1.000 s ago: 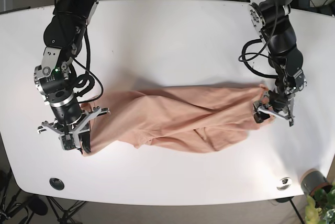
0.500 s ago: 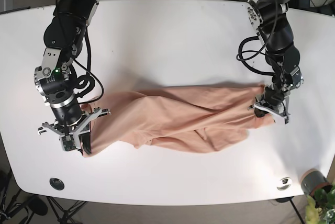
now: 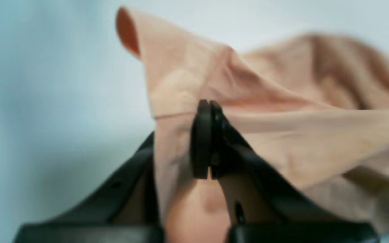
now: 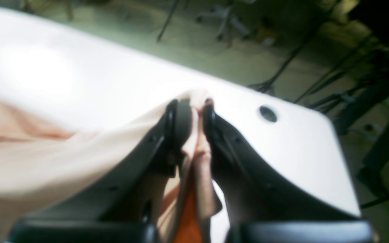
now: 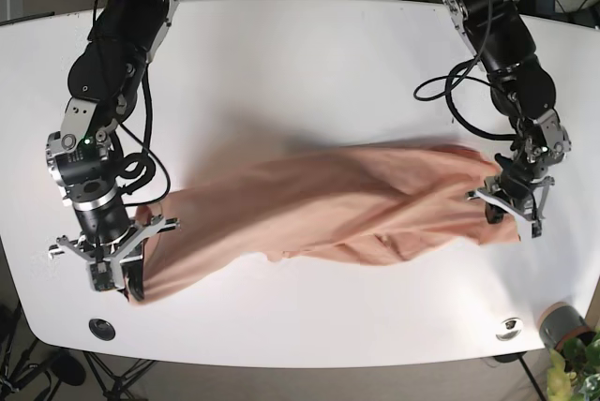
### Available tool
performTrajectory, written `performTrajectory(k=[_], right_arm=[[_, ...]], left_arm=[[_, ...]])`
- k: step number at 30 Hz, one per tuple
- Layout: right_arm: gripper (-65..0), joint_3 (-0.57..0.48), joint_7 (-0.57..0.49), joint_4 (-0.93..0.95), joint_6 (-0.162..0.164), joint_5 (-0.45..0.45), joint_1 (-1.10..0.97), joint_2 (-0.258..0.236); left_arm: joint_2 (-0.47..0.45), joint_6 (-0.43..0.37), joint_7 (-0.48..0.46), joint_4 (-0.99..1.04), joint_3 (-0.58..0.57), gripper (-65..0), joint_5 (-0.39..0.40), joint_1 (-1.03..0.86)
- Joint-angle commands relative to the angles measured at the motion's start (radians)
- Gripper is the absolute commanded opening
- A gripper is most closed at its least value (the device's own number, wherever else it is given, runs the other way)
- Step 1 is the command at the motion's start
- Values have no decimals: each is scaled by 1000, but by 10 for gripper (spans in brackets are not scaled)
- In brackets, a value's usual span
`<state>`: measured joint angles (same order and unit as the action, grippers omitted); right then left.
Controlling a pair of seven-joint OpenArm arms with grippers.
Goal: Fold the T-shirt properly
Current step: 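Lift the shirt with both grippers, swing it up and lay it flat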
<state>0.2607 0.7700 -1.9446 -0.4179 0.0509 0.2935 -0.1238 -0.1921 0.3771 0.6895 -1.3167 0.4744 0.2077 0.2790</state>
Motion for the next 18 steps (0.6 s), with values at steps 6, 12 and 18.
performTrajectory(k=[6, 12, 18], right_arm=[[-650, 2, -28, 141, 3, 7, 151, -44], [-650, -1, -28, 264, 3, 16, 292, -83], [-650, -5, -28, 348, 3, 16, 444, -103]], left_arm=[[-24, 0, 54, -177, 2, -644, 8, 58], [-53, 0, 114, -223, 2, -646, 6, 167], [-56, -3, 132, -220, 2, -646, 0, 312]])
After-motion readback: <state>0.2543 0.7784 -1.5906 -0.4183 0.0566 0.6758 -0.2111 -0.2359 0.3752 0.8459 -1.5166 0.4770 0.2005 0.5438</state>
